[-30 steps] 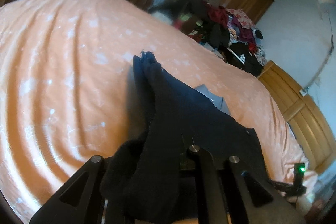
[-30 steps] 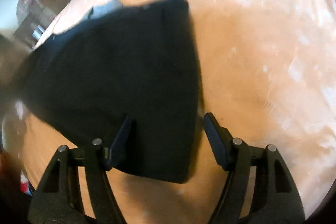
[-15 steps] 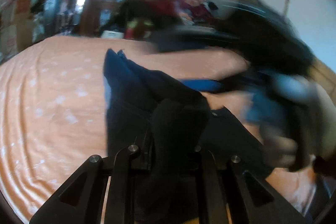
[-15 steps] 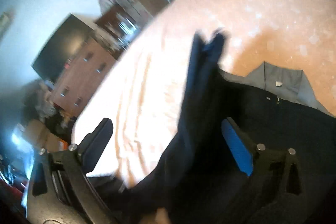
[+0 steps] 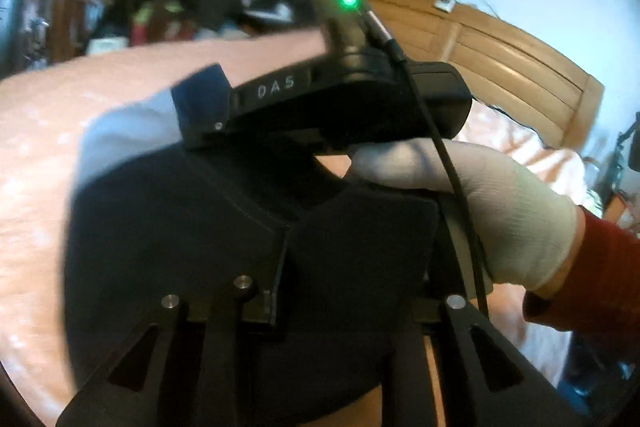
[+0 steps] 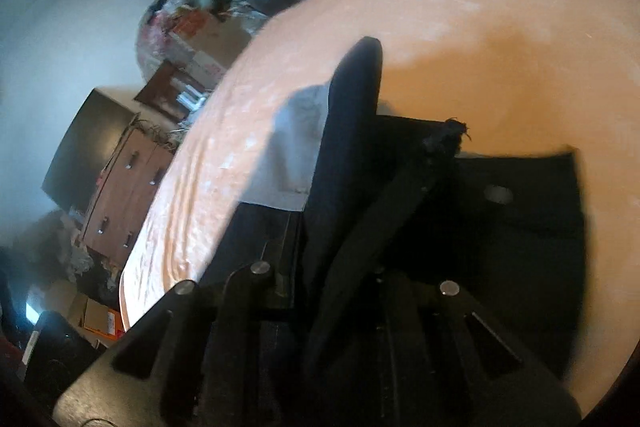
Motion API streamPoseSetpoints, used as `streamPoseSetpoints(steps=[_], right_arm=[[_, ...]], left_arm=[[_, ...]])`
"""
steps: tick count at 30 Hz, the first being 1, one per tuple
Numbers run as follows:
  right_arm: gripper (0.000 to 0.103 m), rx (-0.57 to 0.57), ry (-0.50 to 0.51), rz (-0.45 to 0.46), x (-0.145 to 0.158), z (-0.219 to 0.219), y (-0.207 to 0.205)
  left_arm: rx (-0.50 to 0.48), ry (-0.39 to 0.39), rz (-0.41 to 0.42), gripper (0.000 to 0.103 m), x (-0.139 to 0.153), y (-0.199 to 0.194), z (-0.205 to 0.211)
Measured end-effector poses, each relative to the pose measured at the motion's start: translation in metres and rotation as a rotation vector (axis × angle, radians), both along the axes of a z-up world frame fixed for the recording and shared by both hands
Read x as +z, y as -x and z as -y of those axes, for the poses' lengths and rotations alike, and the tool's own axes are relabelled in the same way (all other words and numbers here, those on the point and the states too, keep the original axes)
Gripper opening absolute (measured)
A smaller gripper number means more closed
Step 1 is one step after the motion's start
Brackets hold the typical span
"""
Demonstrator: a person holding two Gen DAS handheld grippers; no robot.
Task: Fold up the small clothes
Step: 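Fold the shirt over with the right gripper while the left gripper holds it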
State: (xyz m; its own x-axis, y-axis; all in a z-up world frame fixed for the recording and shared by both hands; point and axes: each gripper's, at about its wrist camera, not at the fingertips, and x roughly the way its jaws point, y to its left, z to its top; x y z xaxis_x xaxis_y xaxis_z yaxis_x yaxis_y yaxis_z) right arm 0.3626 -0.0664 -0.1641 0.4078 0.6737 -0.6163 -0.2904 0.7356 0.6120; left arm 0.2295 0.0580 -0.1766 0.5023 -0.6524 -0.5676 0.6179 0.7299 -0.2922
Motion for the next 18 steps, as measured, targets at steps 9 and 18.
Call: streamPoseSetpoints(steps=[9, 18], right_arm=[[0.013, -0.086, -0.019, -0.153, -0.067, 0.060, -0.004], [0.048, -0.064, -0.176, -0.236, -0.071, 0.088, 0.025]], left_arm=[[-0.096, -0.038, -0.158, 0.034, -0.048, -0.021, 0.111], [-0.156, -0.068, -0.129, 0.040, -0.034, 0.013, 0.092]])
